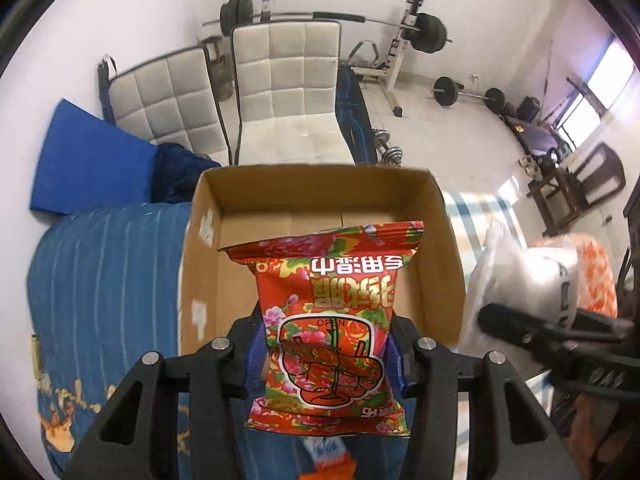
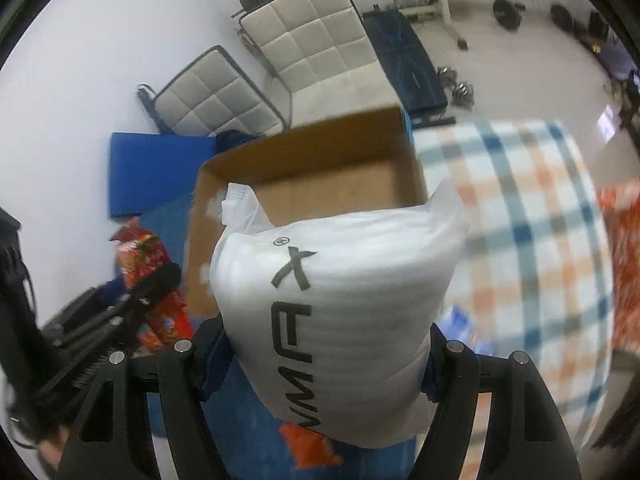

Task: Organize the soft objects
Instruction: 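Carry the red bag with the left tool while the right tool carries the NMAX pouch into the box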

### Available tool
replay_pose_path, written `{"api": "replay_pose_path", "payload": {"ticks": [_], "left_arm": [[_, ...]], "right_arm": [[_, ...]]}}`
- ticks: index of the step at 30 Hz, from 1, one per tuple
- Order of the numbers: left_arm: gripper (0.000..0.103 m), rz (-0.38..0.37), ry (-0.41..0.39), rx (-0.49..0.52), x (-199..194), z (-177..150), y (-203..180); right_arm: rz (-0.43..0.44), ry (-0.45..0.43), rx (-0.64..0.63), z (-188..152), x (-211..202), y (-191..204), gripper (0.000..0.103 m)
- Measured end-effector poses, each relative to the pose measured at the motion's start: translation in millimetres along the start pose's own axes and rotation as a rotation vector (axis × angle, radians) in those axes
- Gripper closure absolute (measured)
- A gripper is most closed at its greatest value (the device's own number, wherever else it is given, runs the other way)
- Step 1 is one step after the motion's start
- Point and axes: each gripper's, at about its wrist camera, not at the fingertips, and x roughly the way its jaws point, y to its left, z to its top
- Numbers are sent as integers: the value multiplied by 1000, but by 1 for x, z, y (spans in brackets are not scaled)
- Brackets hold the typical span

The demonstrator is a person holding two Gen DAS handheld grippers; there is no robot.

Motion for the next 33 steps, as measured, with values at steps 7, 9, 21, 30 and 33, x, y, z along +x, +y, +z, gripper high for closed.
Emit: {"api": "replay_pose_path", "payload": {"ticks": [7, 9, 21, 30, 33], "left_arm": [[58, -91, 125, -122, 77, 72, 20], [58, -109, 165, -136, 100, 82, 23], [58, -156, 406, -222, 226, 103, 39], [57, -141, 455, -208, 249, 104, 37], [57, -121, 473, -198, 253, 102, 36]], "right_arm": [[-80, 80, -37, 75, 94, -2, 28], [-95, 111, -35, 89, 122, -5, 28], [-155, 249, -83, 124, 236, -7, 28], [-181, 309, -97, 137, 279, -15, 26], [-180, 319, -93, 137, 283, -17, 24]]}}
